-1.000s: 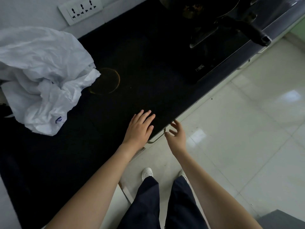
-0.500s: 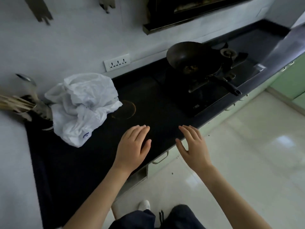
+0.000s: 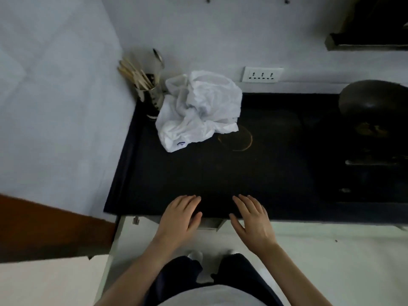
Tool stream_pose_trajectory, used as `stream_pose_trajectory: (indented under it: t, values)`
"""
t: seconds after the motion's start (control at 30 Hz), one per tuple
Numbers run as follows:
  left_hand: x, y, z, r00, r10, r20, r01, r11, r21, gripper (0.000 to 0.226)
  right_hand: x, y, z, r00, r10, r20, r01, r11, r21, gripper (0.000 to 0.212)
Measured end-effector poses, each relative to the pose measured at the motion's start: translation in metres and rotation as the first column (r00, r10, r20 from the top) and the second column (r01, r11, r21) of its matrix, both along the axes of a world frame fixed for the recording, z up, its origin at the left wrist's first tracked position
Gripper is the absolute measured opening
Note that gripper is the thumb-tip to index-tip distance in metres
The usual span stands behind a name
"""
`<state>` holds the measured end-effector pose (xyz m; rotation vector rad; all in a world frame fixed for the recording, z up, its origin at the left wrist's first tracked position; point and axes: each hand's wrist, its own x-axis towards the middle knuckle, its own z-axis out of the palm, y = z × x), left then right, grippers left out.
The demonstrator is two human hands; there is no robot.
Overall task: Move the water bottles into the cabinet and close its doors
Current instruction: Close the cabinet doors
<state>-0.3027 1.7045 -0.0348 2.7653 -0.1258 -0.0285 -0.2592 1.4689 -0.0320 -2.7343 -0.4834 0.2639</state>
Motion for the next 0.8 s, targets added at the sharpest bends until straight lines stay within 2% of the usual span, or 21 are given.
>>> stream_pose_trajectory:
  t: [0.13, 0.33, 0.53, 0.8]
  values:
    - [-0.016, -0.009, 0.012, 0.968, 0.249, 0.036, -0.249, 0.968, -0.017, 0.048, 0.031, 0.004, 0.004, 0.971, 0.239, 0.016, -0.240, 0.971, 0.016, 0.058]
    - [-0.064, -0.017, 0.028, 0.817, 0.573, 0.063, -0.569, 0.819, -0.074, 0.050, 0.047, 0.038, 0.011, 0.843, 0.536, 0.055, -0.538, 0.843, 0.027, 0.057]
    - [-0.127, -0.011, 0.031, 0.640, 0.769, 0.002, -0.769, 0.640, -0.007, 0.060, 0.029, 0.089, 0.018, 0.690, 0.719, 0.089, -0.723, 0.690, 0.027, 0.058]
    - [-0.193, 0.022, 0.000, 0.372, 0.928, 0.009, -0.924, 0.371, -0.090, 0.051, -0.007, 0.153, -0.005, 0.508, 0.860, 0.056, -0.861, 0.508, 0.016, 0.059]
